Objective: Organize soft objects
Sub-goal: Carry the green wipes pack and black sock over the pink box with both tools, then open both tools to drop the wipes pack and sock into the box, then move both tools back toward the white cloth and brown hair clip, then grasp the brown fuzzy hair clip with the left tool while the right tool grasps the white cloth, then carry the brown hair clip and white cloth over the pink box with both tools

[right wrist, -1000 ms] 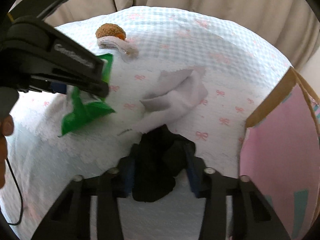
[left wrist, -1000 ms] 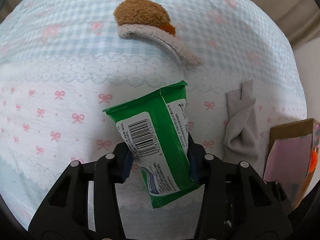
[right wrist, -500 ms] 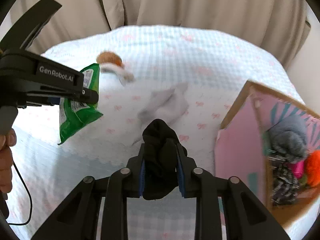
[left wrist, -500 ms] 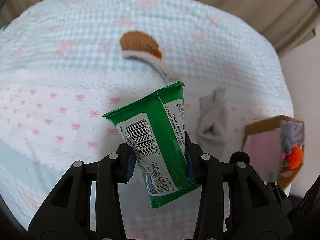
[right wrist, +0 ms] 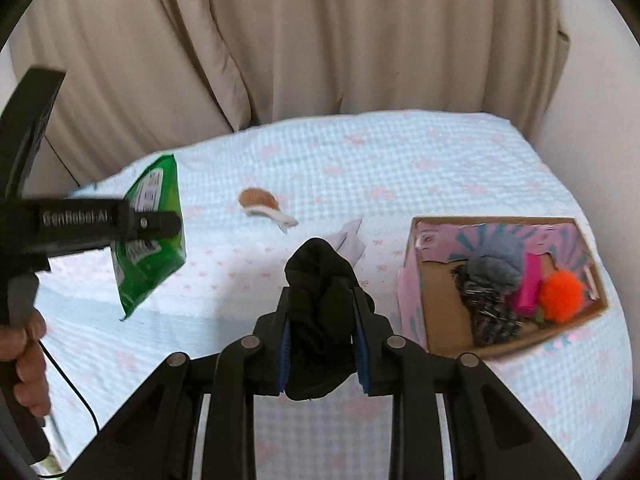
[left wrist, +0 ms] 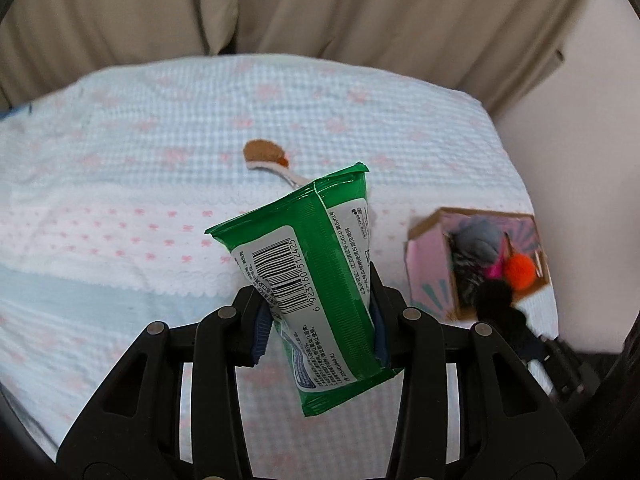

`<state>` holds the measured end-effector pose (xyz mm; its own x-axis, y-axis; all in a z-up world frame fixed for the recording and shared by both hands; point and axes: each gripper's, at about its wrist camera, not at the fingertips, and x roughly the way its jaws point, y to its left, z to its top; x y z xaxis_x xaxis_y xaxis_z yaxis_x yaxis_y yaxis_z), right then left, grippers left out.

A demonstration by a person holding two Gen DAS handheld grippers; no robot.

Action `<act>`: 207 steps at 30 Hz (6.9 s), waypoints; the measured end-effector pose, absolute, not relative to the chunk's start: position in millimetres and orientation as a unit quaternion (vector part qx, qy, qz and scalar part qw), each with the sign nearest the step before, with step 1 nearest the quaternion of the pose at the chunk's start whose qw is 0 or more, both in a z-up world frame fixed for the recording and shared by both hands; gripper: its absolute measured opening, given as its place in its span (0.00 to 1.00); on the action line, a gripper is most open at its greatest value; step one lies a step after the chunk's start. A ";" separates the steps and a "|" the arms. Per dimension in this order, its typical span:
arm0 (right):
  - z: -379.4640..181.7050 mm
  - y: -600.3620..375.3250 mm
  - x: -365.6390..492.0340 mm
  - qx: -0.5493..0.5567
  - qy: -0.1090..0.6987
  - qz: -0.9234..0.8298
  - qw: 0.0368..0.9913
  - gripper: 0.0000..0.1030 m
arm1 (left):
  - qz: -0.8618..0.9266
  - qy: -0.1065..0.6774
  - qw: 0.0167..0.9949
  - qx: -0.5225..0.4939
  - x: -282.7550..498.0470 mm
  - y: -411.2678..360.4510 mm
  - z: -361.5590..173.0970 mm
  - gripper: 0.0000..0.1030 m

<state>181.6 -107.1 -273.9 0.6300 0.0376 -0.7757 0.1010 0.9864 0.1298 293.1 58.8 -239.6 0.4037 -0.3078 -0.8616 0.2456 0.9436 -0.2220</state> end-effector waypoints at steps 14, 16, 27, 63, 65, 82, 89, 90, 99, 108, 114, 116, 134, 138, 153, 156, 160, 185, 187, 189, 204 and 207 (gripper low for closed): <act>-158.1 -191.6 109.9 0.118 0.370 -0.064 0.919 0.23 | -0.213 0.476 0.854 -0.010 214.0 -5.3 -152.9 0.36; -149.4 -211.9 102.4 0.115 0.369 -0.067 0.920 0.23 | -0.211 0.474 0.854 -0.016 203.4 -22.1 -147.9 0.36; -149.2 -339.9 93.8 0.113 0.391 -0.055 0.912 0.23 | -0.190 0.496 0.847 -0.014 183.3 -150.9 -169.0 0.36; -369.6 -481.9 250.2 0.176 0.549 -0.001 0.817 1.00 | -0.110 0.636 0.762 0.054 289.4 -272.5 -378.0 1.00; -366.3 -480.8 247.3 0.169 0.543 -0.003 0.822 1.00 | -0.109 0.638 0.761 0.050 287.0 -269.3 -375.5 1.00; -293.4 -463.6 203.8 0.147 0.501 -0.007 0.853 1.00 | -0.135 0.590 0.796 0.020 253.2 -249.4 -290.0 1.00; -242.2 -439.7 169.4 0.124 0.470 -0.011 0.874 1.00 | -0.152 0.556 0.817 -0.009 221.9 -218.2 -236.5 1.00; -234.2 -434.6 164.0 0.123 0.465 -0.009 0.877 1.00 | -0.155 0.549 0.821 -0.015 216.3 -210.3 -227.2 1.00; -166.6 -370.4 116.9 0.115 0.422 -0.020 0.899 1.00 | -0.148 0.495 0.855 -0.040 173.8 -120.4 -159.4 1.00; -123.0 -272.0 91.1 0.107 0.389 -0.028 0.914 1.00 | -0.134 0.454 0.880 -0.037 153.0 0.6 -118.5 1.00; -118.7 -206.1 98.9 0.111 0.374 -0.030 0.920 1.00 | -0.133 0.440 0.887 -0.031 173.0 68.0 -113.4 1.00; -120.9 -184.9 106.2 0.111 0.371 -0.035 0.922 1.00 | -0.136 0.441 0.887 -0.028 183.9 84.7 -116.3 1.00; -237.6 -78.5 226.0 0.082 0.381 -0.063 0.919 0.99 | -0.183 0.472 0.862 -0.016 376.7 121.2 -253.4 1.00; -291.3 -72.5 258.0 0.078 0.397 -0.063 0.912 0.99 | -0.192 0.488 0.852 -0.016 430.2 104.2 -317.6 0.99; -469.4 -92.6 343.4 0.085 0.452 -0.085 0.884 0.74 | -0.195 0.506 0.840 -0.007 538.7 47.9 -471.2 0.89; -485.3 -92.7 345.4 0.075 0.458 -0.083 0.882 0.70 | -0.190 0.507 0.841 -0.007 548.5 46.4 -483.8 0.86; -493.6 -91.8 347.4 0.062 0.458 -0.083 0.883 0.52 | -0.190 0.507 0.841 0.002 551.4 43.1 -490.6 0.71; -374.8 -96.4 314.5 0.084 0.406 -0.065 0.908 0.13 | -0.183 0.461 0.868 0.016 465.6 63.9 -349.4 0.55; -351.5 -97.6 303.5 0.089 0.401 -0.062 0.910 0.13 | -0.181 0.457 0.870 0.013 447.9 67.9 -324.9 0.54; -326.8 -99.9 291.3 0.096 0.395 -0.061 0.912 0.13 | -0.181 0.453 0.873 0.011 428.1 72.3 -299.0 0.55; -160.5 -159.0 173.3 0.095 0.350 -0.089 0.928 0.13 | -0.215 0.418 0.883 0.014 291.7 32.3 -156.9 0.55; -141.1 -182.7 151.1 0.110 0.349 -0.092 0.926 0.13 | -0.221 0.414 0.883 0.009 264.6 10.1 -140.2 0.55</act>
<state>151.1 -182.7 -141.1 0.7394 -0.0946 -0.6666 0.2476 0.9589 0.1386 264.6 10.1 -140.2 0.5596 -0.3818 -0.7356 0.3973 0.9025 -0.1661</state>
